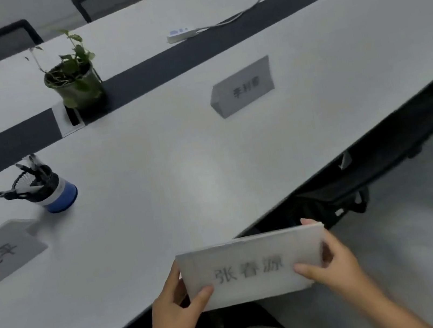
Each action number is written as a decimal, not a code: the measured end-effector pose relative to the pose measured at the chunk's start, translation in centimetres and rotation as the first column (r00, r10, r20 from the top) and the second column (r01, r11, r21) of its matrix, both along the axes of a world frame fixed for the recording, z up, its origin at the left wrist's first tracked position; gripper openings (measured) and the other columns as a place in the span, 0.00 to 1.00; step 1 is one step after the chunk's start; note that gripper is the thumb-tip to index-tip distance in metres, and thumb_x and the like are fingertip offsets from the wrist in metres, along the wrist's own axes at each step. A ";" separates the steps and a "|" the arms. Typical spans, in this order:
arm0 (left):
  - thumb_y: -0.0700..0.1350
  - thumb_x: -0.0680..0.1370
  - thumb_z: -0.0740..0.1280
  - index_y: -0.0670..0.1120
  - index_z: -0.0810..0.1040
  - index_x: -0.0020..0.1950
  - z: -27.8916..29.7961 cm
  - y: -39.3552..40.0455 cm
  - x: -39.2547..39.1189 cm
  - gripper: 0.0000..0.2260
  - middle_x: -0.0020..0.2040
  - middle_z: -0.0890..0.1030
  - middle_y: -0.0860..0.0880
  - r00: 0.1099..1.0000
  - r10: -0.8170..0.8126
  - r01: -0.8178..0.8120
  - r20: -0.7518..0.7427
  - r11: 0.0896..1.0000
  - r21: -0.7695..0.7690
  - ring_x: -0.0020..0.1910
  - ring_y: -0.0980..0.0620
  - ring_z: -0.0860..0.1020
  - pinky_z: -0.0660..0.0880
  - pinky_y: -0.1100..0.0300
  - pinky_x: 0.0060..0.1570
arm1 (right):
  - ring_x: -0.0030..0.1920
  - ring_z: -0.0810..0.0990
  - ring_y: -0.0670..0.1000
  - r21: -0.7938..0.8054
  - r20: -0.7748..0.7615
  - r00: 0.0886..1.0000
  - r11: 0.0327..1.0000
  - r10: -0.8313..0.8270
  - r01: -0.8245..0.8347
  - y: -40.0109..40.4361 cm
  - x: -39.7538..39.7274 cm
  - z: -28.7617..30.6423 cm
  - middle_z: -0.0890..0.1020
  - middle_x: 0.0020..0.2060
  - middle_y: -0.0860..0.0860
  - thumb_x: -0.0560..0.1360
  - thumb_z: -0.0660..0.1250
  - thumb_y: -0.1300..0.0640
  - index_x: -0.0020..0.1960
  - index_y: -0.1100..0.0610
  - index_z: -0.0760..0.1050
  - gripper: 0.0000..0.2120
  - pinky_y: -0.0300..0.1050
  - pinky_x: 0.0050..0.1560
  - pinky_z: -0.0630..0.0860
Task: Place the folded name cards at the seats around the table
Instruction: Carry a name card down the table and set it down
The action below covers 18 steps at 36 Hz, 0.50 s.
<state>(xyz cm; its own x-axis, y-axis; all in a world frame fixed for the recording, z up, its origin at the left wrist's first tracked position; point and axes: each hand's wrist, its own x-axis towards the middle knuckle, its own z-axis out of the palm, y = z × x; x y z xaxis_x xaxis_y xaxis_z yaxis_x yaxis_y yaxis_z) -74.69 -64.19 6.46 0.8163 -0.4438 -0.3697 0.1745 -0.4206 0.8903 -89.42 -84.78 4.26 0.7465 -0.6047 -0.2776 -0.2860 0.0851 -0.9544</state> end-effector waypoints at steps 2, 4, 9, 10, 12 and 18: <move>0.36 0.66 0.73 0.56 0.68 0.61 -0.4 -2.0 -3.3 0.29 0.45 0.79 0.59 0.998 -0.058 0.057 0.012 0.998 0.024 0.41 0.71 0.78 0.73 0.67 0.44 | 0.49 0.77 0.38 0.021 -0.017 0.998 0.998 -0.066 0.066 -0.8 -4.7 -0.7 0.74 0.57 0.49 0.56 0.79 0.54 0.53 0.37 0.67 0.32 0.28 0.43 0.75; 0.37 0.66 0.74 0.55 0.69 0.63 -1.1 -4.4 -6.6 0.30 0.44 0.81 0.57 0.991 -0.136 0.135 0.019 0.990 0.034 0.43 0.63 0.80 0.73 0.68 0.45 | 0.54 0.77 0.47 0.034 -0.041 0.989 0.989 -0.139 0.141 -1.9 -9.8 -1.5 0.76 0.57 0.51 0.48 0.80 0.47 0.52 0.34 0.70 0.35 0.36 0.47 0.77; 0.36 0.65 0.74 0.57 0.71 0.61 -3.8 -11.3 -15.4 0.30 0.47 0.85 0.54 0.912 -0.410 0.410 -0.013 0.911 -0.038 0.48 0.61 0.80 0.75 0.73 0.41 | 0.51 0.79 0.49 -0.015 -0.098 0.914 0.919 -0.393 0.393 -5.5 -22.7 -3.3 0.78 0.56 0.55 0.37 0.75 0.31 0.50 0.25 0.68 0.41 0.39 0.50 0.77; 0.36 0.65 0.75 0.56 0.70 0.63 -4.4 -12.7 -17.0 0.31 0.49 0.84 0.51 0.890 -0.454 0.452 -0.036 0.890 -0.053 0.49 0.59 0.81 0.76 0.71 0.42 | 0.47 0.80 0.44 -0.029 -0.087 0.894 0.898 -0.439 0.438 -6.3 -24.9 -3.3 0.78 0.54 0.56 0.37 0.75 0.32 0.49 0.26 0.70 0.41 0.34 0.46 0.77; 0.37 0.65 0.75 0.56 0.67 0.65 -5.5 -15.6 -20.0 0.33 0.50 0.83 0.54 0.841 -0.534 0.529 -0.087 0.845 -0.078 0.51 0.60 0.80 0.76 0.69 0.44 | 0.42 0.80 0.40 -0.059 -0.089 0.857 0.862 -0.507 0.504 -7.7 -28.8 -2.5 0.78 0.53 0.57 0.40 0.81 0.42 0.48 0.29 0.73 0.38 0.27 0.41 0.75; 0.34 0.64 0.74 0.48 0.66 0.68 -6.7 -24.6 -26.4 0.35 0.41 0.80 0.72 0.709 -0.691 0.685 -0.139 0.722 -0.098 0.47 0.66 0.79 0.76 0.71 0.42 | 0.55 0.75 0.54 -0.175 -0.130 0.728 0.738 -0.674 0.652 -12.7 -36.6 -1.2 0.74 0.59 0.58 0.54 0.75 0.58 0.51 0.38 0.68 0.32 0.27 0.44 0.74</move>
